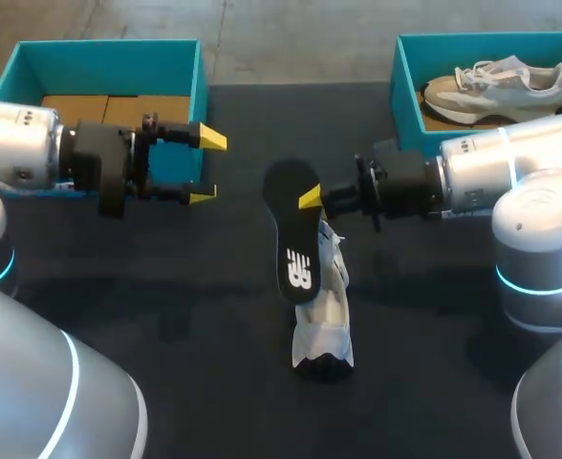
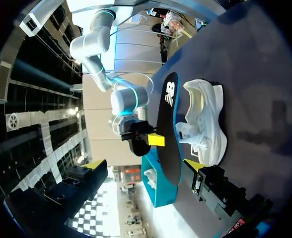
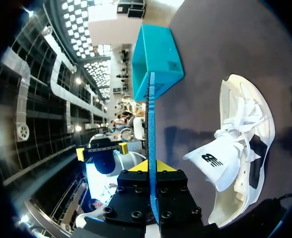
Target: Take the shoe out of the shoebox, open the shoe tongue, remove and reinsert the insole, then place the shoe into the shoebox
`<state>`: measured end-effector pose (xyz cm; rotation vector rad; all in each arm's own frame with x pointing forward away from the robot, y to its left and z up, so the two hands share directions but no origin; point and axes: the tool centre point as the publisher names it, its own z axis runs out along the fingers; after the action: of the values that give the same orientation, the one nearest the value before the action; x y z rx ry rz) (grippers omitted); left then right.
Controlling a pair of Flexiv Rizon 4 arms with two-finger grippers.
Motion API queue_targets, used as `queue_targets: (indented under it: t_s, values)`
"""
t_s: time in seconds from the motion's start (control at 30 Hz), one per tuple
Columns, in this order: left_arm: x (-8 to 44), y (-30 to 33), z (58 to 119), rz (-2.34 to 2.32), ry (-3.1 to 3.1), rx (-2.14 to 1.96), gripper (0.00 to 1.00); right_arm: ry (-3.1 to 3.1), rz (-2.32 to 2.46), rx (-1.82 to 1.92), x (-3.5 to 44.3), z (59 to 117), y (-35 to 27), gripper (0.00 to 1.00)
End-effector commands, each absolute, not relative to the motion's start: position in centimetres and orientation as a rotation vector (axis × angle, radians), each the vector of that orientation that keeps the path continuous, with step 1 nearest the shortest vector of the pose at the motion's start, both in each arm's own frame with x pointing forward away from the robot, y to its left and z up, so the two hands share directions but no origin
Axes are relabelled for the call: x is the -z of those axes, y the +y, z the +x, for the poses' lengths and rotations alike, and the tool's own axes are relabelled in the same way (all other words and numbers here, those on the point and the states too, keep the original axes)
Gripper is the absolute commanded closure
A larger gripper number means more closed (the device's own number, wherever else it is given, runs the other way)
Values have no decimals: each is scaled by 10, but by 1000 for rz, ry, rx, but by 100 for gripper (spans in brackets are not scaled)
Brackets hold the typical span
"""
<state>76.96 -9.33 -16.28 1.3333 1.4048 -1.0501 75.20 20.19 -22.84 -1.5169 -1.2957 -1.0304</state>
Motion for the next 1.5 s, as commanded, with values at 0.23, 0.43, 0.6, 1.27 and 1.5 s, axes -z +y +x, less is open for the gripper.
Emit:
queue_targets:
  t_s: [0.23, 0.43, 0.6, 1.27, 1.5]
  values:
    - [177, -101, 770, 1314, 1405, 1094, 0, -1288, -1506, 1058, 224, 746, 203, 100]
    - [184, -108, 769, 1307, 1417, 1109, 0, -1280, -1501, 1073, 222, 746, 204, 100]
    - [188, -112, 766, 1280, 1409, 1097, 0, -1277, -1501, 1076, 221, 746, 204, 100]
    - [214, -140, 758, 1209, 1367, 1197, 27, -1277, -1501, 1076, 221, 746, 204, 100]
    - [217, -149, 759, 1187, 1349, 1184, 50, -1277, -1501, 1076, 221, 746, 204, 100]
